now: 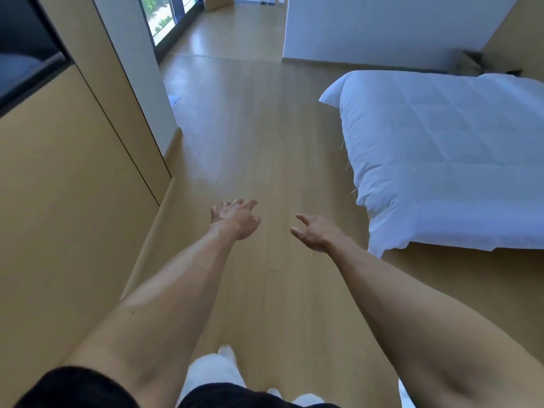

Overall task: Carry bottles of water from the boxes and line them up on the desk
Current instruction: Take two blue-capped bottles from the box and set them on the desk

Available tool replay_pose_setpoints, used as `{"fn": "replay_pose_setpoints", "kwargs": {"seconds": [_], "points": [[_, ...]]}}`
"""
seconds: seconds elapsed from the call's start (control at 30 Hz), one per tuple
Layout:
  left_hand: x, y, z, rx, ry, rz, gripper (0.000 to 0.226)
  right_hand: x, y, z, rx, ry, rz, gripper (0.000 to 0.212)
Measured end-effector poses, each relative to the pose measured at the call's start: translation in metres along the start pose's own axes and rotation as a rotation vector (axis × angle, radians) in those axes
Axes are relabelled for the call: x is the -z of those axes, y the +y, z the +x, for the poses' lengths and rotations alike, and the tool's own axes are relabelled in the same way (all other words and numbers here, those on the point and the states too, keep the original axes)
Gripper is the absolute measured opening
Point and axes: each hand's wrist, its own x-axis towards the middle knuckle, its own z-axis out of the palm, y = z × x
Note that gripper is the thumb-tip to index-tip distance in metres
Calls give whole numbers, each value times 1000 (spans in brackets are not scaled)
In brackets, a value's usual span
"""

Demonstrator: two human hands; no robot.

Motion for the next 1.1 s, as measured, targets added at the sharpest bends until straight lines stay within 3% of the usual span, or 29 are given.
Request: {"fn": "replay_pose_setpoints", "kwargs": {"seconds": [0.27, 0.63, 1.1], "points": [[44, -6, 157, -61, 7, 8, 56, 62, -15, 127, -74, 14, 17, 63], [167, -13, 374, -176, -24, 60, 56, 192, -70, 315, -156, 55, 37, 62], [252, -12, 616, -105, -17, 85, 57, 300, -72, 554, -141, 13, 50, 64]]}}
